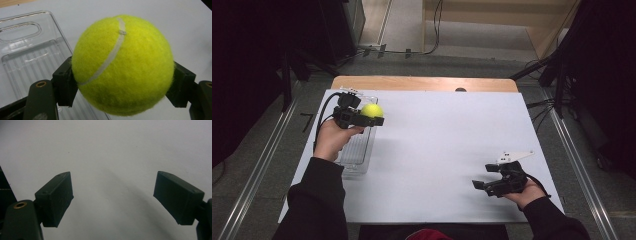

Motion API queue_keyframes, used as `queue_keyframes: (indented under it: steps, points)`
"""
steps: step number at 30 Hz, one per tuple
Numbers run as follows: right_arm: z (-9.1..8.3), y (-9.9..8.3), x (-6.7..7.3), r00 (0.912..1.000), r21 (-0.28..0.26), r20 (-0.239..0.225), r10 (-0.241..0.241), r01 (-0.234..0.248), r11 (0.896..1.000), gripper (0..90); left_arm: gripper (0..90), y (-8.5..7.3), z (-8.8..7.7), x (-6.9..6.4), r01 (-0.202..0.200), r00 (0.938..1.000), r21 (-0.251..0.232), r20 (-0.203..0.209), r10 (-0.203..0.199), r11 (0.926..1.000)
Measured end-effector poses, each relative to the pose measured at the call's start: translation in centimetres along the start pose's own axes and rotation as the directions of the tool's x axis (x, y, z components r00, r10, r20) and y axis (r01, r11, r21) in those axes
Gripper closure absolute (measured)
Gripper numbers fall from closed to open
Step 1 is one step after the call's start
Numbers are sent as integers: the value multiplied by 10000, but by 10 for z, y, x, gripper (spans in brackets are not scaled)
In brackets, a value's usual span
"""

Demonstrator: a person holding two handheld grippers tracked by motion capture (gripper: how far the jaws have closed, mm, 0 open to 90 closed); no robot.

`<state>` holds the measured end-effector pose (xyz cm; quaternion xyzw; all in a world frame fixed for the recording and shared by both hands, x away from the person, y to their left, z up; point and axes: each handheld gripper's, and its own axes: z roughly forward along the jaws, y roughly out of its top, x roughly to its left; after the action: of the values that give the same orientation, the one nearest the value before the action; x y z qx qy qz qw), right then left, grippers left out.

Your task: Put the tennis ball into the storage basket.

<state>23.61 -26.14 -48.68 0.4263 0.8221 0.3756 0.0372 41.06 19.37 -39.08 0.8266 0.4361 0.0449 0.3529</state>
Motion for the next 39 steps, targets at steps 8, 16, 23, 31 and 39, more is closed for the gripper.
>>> queue_keyframes:
  steps: [8,16,23,31,39]
  points:
    - [0,0,0,10000,7,0,-10,10,10000,139,260,-2,-5,7,180,9994,-50,-283,-182,9998]
    - [0,0,0,10000,16,1,-3,3,10000,139,259,-4,-10,13,310,9985,-106,-445,-315,9995]
    - [0,0,0,10000,6,0,-24,24,10000,139,259,-7,-13,20,417,9959,-88,-801,-422,9991]
    - [0,0,0,10000,-1,-3,-32,32,10000,139,259,-11,-18,29,714,9920,-238,-1029,-735,9972]
    - [0,0,0,10000,3,1,-26,26,10000,139,259,-12,-18,33,808,9876,-361,-1317,-849,9961]
